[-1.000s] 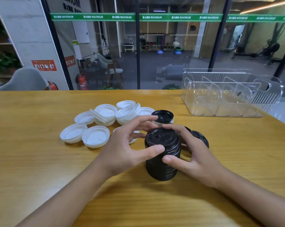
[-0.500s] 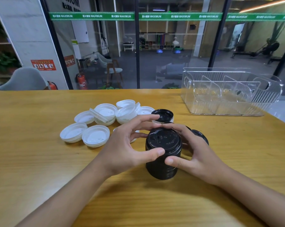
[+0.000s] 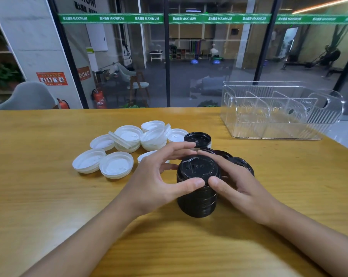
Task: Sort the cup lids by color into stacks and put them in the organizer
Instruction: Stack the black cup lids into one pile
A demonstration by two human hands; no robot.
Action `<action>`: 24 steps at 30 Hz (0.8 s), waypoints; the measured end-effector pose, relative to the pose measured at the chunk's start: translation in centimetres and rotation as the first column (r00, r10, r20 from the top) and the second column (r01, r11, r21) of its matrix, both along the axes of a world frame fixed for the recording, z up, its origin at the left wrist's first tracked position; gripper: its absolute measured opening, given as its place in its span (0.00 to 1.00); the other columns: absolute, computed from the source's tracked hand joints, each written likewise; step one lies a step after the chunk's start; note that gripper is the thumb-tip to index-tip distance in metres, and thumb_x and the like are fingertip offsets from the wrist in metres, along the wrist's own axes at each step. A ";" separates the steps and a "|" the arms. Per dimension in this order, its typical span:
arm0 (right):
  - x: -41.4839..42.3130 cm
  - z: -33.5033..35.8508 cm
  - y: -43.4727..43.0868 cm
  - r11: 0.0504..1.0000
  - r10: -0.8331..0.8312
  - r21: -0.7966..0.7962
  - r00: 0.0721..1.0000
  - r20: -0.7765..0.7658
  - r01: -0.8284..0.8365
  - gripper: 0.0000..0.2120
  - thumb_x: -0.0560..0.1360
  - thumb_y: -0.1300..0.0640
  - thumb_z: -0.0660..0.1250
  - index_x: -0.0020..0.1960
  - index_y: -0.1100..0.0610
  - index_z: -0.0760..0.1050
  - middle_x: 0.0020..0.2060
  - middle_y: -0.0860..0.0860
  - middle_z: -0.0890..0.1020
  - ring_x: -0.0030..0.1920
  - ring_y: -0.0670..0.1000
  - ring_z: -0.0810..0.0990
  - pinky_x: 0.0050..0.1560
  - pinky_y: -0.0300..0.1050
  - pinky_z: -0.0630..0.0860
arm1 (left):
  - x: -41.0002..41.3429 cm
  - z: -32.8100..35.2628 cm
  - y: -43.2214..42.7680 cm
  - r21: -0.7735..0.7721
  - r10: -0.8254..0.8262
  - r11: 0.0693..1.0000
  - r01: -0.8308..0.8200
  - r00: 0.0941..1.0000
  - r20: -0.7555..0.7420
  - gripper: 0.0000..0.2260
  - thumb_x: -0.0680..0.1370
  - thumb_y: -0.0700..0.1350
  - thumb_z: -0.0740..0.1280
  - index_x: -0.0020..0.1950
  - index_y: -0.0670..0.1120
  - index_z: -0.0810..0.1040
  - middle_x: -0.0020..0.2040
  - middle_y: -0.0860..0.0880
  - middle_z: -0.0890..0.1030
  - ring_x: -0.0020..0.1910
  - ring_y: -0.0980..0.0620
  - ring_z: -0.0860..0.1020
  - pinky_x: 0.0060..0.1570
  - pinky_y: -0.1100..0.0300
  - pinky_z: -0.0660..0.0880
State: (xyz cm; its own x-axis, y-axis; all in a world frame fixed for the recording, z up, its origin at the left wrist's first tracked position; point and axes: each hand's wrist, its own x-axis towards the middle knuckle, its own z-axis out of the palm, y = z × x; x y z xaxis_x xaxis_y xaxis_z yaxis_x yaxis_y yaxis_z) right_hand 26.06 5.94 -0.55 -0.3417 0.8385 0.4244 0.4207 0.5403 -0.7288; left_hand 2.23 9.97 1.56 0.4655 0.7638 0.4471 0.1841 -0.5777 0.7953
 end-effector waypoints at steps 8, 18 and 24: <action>-0.1 -0.2 0.0 0.999 0.007 -0.031 1.000 -0.030 -0.008 0.31 0.82 0.44 0.64 0.82 0.48 0.61 0.74 0.41 0.76 0.74 0.47 0.75 0.72 0.48 0.74 | 0.0 -0.5 0.4 -0.095 -0.047 0.994 0.049 0.999 0.022 0.29 0.68 0.48 0.82 0.68 0.54 0.79 0.65 0.58 0.84 0.68 0.58 0.80 0.67 0.60 0.76; -0.4 -0.3 -0.4 0.986 -0.053 0.159 0.998 0.034 0.047 0.30 0.77 0.49 0.76 0.76 0.50 0.71 0.76 0.43 0.71 0.78 0.50 0.70 0.68 0.41 0.76 | 0.5 -1.7 0.3 -0.203 -0.142 0.970 0.136 0.990 -0.015 0.30 0.80 0.47 0.72 0.80 0.53 0.68 0.73 0.56 0.79 0.74 0.56 0.76 0.77 0.47 0.70; -0.1 0.1 -0.7 0.982 -0.076 0.174 0.996 0.044 0.067 0.32 0.74 0.49 0.79 0.74 0.48 0.72 0.73 0.41 0.73 0.75 0.47 0.73 0.65 0.38 0.77 | 0.0 -1.9 0.3 -0.202 -0.165 0.968 0.148 0.984 -0.068 0.25 0.83 0.57 0.65 0.80 0.53 0.69 0.74 0.55 0.78 0.76 0.54 0.73 0.77 0.43 0.68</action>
State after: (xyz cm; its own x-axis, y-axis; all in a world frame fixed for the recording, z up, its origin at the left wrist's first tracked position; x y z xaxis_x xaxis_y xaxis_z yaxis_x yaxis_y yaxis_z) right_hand 25.92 5.26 -0.49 -0.3085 0.7773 0.5483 0.4964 0.6232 -0.6043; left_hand 2.22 10.28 -0.36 0.6155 0.7471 0.2510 0.1746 -0.4398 0.8809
